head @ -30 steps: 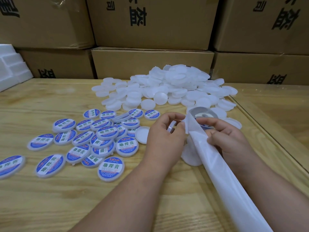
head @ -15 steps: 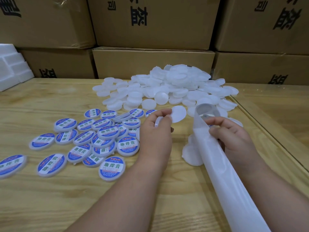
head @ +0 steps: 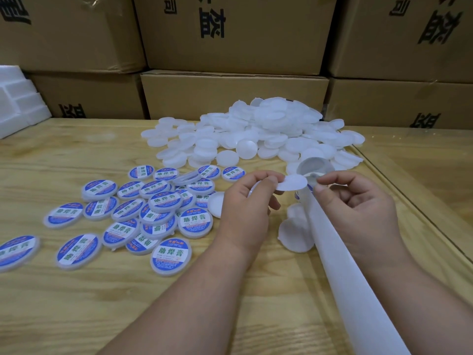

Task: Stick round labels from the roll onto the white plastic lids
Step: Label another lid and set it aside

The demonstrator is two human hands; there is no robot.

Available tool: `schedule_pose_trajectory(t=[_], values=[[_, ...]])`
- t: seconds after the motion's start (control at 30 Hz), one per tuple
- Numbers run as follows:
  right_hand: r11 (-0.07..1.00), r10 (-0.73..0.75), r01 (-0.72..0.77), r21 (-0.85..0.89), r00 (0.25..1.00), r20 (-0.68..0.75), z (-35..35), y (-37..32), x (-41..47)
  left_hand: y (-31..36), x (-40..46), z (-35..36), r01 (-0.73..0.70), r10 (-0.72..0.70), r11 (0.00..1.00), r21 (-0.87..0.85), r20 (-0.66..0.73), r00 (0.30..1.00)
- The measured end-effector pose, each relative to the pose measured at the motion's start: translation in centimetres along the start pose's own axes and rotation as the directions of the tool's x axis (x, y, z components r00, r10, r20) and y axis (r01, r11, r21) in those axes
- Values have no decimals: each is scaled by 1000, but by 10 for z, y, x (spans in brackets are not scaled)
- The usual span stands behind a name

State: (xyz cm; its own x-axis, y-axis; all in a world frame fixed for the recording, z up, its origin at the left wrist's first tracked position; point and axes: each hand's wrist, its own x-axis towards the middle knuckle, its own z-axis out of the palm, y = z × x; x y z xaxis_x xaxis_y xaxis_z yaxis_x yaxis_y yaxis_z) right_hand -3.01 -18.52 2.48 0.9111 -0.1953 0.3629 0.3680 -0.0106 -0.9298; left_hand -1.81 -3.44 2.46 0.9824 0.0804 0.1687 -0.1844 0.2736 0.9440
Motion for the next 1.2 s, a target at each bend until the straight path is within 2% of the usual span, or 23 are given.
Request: schedule_pose_trajectory(t=[0.3,0.5,0.6,0.8,0.9,1.0,1.07,1.13,1.2], values=[[996,-64,65,-58,998,26,0,4,0,-2,-1,0,-11,9,999,37,62,998],[997,-33,35,-68,999,32,0,4,-1,0,0,-1,48,-52,997,56,73,996],[997,-21,23,-73,999,33,2,2,-2,3,0,-1,24,-30,998,56,104,994],[999,48,-48,-19,999,11,2,2,-2,4,0,-4,58,-48,996,-67,152,987],[989,138,-138,54,990,15,0,0,0,3,1,-7,75,-56,986,-150,130,990],[915,274,-294,275,955,112,-3,0,5,2,4,-7,108,-93,971,-214,79,992],[796,355,-429,428,902,246,-6,-3,8,1,6,-7,131,-121,963,-234,56,991],[685,384,-530,500,846,371,-10,-4,10,1,8,-7,133,-128,960,-248,36,991],[626,361,-587,513,802,477,-14,-5,10,2,9,-8,147,-147,951,-270,20,989]])
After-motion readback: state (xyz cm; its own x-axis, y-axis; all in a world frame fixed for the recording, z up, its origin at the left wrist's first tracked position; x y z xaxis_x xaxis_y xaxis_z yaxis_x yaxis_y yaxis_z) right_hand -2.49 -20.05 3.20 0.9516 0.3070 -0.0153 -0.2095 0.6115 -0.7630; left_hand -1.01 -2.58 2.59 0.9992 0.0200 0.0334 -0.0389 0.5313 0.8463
